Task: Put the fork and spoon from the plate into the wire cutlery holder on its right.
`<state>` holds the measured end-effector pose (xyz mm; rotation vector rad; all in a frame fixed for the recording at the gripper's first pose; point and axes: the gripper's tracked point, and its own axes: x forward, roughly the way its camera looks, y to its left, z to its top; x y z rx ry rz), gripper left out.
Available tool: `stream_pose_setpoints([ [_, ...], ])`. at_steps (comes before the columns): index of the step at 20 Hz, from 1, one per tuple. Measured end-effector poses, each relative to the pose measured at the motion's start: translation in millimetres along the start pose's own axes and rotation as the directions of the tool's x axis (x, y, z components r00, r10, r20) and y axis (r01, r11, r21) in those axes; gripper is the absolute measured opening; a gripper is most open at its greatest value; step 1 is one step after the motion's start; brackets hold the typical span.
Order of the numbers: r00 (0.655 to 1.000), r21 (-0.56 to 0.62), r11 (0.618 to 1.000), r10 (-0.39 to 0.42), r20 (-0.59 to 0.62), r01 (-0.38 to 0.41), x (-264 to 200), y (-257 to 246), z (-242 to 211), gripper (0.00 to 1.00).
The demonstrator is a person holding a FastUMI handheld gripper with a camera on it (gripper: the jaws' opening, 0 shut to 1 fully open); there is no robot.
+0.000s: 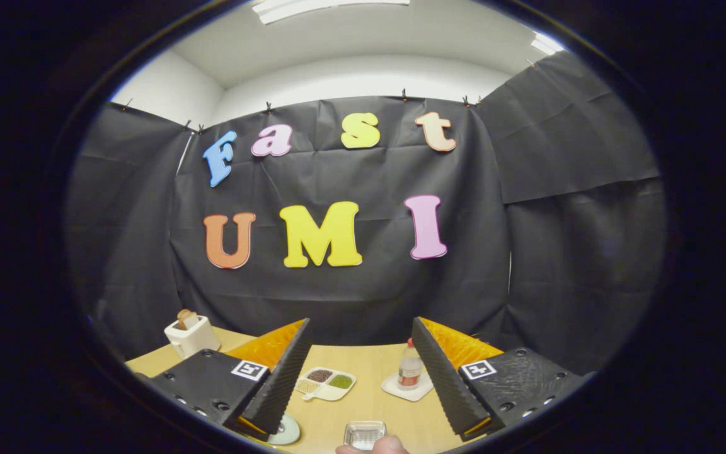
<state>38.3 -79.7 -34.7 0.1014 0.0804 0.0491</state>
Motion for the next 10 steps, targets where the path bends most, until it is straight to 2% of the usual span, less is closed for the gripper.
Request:
stream_pose_setpoints([
  [4,0.999,0.012,0.999,0.042,-0.023,-0.042,-5,9,-13,0.96],
  [10,0.997,-0.009,1.000,0.028,-0.067,-0.029,-16,9,-22,0.96],
])
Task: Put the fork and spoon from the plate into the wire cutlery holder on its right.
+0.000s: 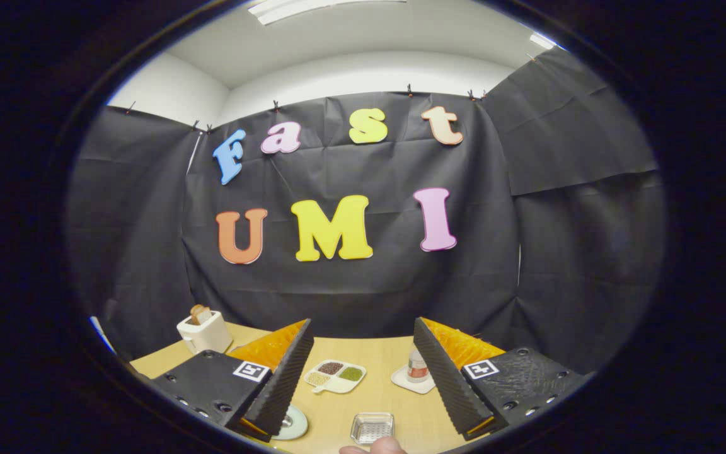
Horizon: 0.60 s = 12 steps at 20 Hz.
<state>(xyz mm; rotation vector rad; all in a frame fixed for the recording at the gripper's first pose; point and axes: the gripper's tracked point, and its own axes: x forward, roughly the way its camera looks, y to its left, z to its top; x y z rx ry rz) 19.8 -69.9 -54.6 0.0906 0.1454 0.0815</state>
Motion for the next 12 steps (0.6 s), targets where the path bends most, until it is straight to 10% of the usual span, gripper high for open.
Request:
stream_pose_setpoints([
  [7,0.978,-0.030,0.998,0.045,-0.205,-0.052,-12,58,-58,0.96],
  [12,0.901,-0.040,0.997,0.039,-0.431,-0.062,-17,109,-138,0.96],
])
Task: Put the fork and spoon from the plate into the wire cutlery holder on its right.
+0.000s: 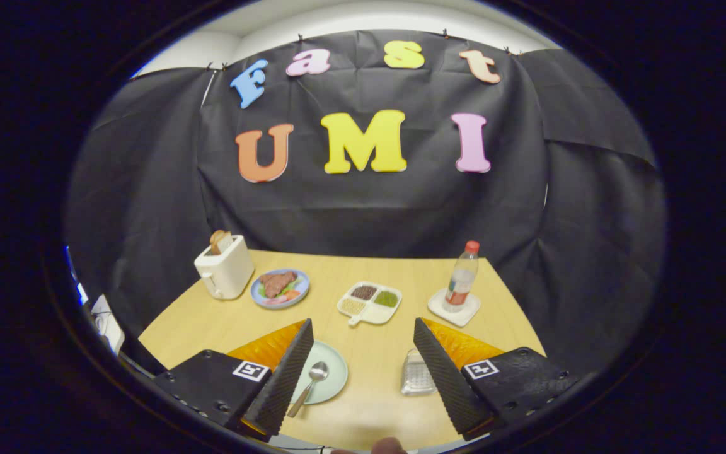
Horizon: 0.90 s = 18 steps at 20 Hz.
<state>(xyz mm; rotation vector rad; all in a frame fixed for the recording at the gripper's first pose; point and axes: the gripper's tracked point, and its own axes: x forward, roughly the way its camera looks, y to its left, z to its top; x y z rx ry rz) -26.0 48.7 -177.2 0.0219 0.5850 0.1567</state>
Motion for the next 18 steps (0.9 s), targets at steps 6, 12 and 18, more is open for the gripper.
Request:
stream_pose_setpoints([
  [6,0.935,0.041,0.999,0.007,-0.354,0.008,23,51,-101,0.96],
  [12,0.820,0.055,0.998,0.017,-0.572,0.018,36,75,-167,0.96],
  [18,0.700,0.082,0.995,0.022,-0.714,0.053,41,82,-210,0.96],
])
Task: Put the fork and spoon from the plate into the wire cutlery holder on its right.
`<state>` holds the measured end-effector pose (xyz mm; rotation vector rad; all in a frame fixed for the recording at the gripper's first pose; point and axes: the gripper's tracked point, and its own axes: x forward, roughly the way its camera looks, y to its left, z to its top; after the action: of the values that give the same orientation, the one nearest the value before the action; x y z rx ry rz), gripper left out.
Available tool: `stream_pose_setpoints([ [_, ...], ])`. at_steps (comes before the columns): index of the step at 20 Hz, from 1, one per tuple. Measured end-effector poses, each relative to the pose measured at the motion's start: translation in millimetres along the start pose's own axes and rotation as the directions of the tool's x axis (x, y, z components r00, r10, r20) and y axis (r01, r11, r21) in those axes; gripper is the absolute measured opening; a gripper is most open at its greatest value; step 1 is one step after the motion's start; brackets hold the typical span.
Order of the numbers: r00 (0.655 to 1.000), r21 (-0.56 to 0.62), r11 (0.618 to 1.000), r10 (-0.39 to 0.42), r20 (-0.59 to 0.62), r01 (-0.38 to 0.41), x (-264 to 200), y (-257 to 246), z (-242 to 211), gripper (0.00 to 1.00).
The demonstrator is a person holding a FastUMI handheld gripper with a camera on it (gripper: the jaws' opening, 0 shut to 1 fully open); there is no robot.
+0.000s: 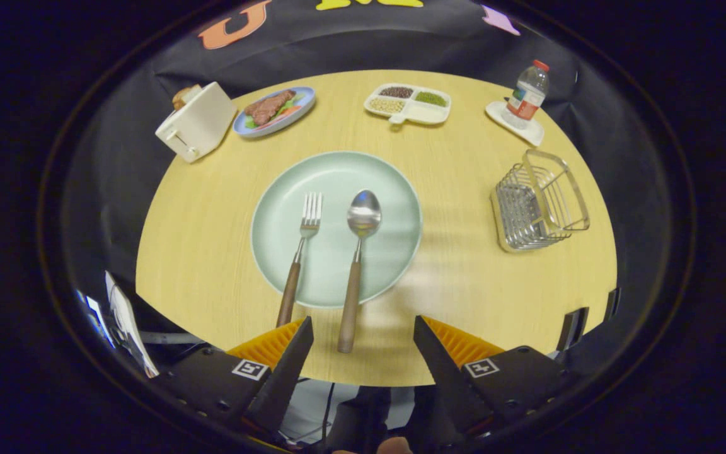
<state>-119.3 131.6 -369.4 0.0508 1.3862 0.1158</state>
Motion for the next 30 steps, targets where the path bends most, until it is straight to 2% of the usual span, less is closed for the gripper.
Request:
stream_pose_setpoints([
  [3,0.999,-0.016,1.000,-0.012,-0.034,0.011,14,0,-3,0.94],
  [4,0.999,-0.020,1.000,-0.011,-0.047,0.010,18,2,-3,0.84],
  [5,0.998,-0.022,1.000,-0.011,-0.058,0.009,22,3,-3,0.81],
  [7,0.997,-0.013,1.000,0.004,-0.081,-0.005,28,8,-3,0.66],
  [11,0.994,-0.020,1.000,-0.016,-0.108,0.014,36,8,-3,0.35],
  [12,0.993,-0.015,1.000,-0.017,-0.118,0.016,37,7,-4,0.20],
  [13,0.992,-0.017,1.000,-0.019,-0.126,0.017,38,7,-4,0.14],
  [14,0.992,-0.004,1.000,-0.007,-0.129,0.006,34,8,-4,0.14],
  [15,0.990,-0.003,1.000,0.007,-0.140,-0.007,33,12,-6,0.05],
  [17,0.992,0.007,0.999,0.034,-0.125,-0.034,25,13,-3,0.05],
  [18,0.991,0.011,0.999,0.043,-0.124,-0.042,21,13,-5,0.00],
  [25,0.988,0.042,0.993,0.116,-0.099,-0.112,-23,8,18,0.00],
  [30,0.986,0.054,0.989,0.141,-0.087,-0.137,-69,-19,45,0.00],
])
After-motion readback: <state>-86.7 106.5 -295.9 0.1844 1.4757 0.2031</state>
